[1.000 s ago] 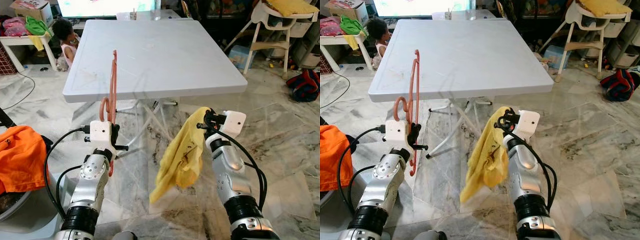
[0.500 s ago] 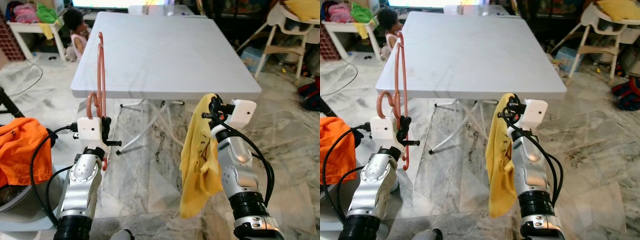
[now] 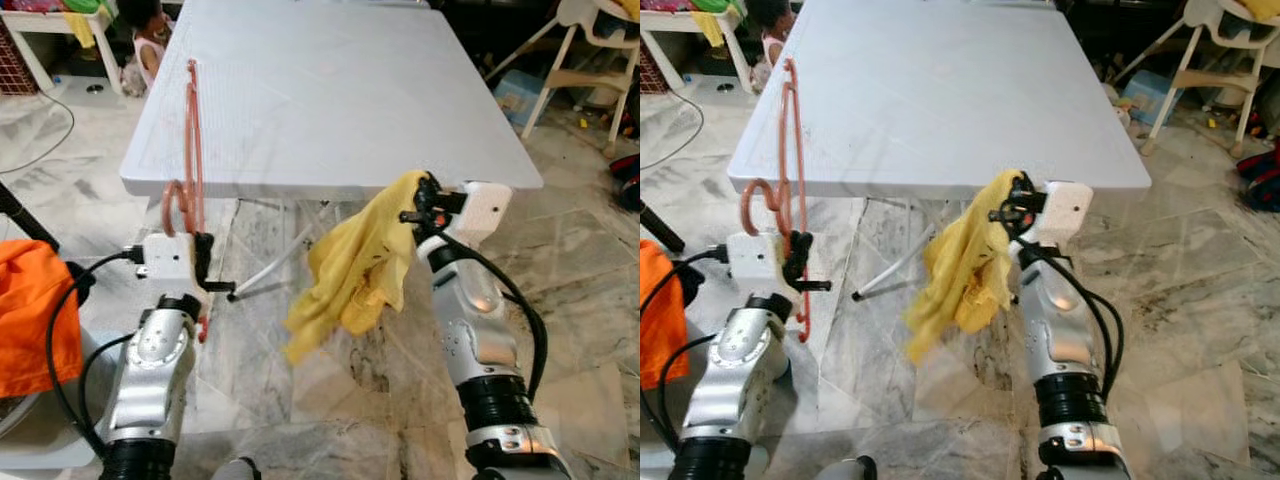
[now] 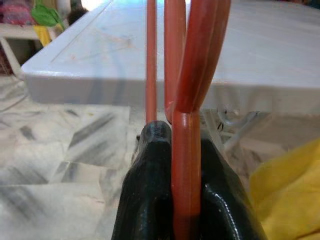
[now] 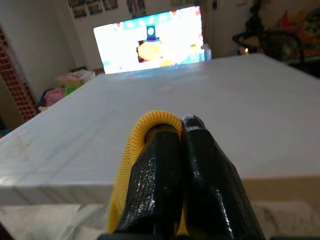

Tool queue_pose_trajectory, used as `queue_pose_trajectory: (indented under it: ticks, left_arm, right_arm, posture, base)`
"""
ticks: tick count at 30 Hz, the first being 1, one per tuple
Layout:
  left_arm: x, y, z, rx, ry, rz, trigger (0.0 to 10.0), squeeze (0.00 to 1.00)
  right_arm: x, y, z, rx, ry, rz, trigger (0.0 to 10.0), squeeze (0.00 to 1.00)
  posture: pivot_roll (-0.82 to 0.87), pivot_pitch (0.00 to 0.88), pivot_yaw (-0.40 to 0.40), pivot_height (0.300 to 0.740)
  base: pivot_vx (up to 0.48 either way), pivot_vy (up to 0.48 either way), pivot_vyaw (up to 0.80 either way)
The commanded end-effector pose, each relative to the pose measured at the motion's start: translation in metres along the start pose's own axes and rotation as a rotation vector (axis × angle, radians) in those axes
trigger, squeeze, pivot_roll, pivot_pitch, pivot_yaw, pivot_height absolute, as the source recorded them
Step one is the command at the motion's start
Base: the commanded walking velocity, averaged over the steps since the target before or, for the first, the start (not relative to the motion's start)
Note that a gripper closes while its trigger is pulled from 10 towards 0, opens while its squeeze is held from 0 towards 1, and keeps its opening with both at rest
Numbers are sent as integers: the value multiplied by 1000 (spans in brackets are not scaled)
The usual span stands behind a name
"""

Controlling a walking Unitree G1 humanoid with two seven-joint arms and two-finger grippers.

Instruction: Hang hanger

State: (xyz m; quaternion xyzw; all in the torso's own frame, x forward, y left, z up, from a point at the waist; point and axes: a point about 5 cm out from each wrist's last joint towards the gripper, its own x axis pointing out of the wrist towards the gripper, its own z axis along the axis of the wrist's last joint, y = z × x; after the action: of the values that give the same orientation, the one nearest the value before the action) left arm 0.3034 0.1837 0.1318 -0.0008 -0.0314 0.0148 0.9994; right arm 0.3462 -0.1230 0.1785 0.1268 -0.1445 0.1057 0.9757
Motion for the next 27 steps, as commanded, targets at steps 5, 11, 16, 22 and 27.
queue_pose_trajectory:
  ticks: [5, 11, 16, 22, 27]
  left_arm:
    - [2, -9, 8, -10, -18, -23, 10000, 0]
    - [2, -6, 6, -8, -7, -23, 10000, 0]
    - [1, -6, 6, -7, -2, -23, 10000, 0]
    - [2, -7, 7, -8, -3, -26, 10000, 0]
    - [2, -8, 8, -15, 2, -25, 10000, 0]
  right_arm:
    - [2, -6, 14, -17, -45, -8, 10000, 0]
    - [1, -4, 10, -14, -34, -12, 10000, 0]
    - [-1, -4, 8, -11, -29, -15, 10000, 0]
    - [0, -2, 9, -11, -32, -2, 10000, 0]
    - [2, -2, 13, -13, -36, 9, 10000, 0]
  posture:
    - [199, 219, -98, 740]
    - [201, 222, -94, 740]
    - [203, 223, -90, 740]
    - [205, 219, -88, 740]
    - [205, 216, -96, 740]
  base:
    - [313, 0, 0]
    - [329, 0, 0]
    - [332, 0, 0]
    - [340, 0, 0]
    - [327, 133, 0]
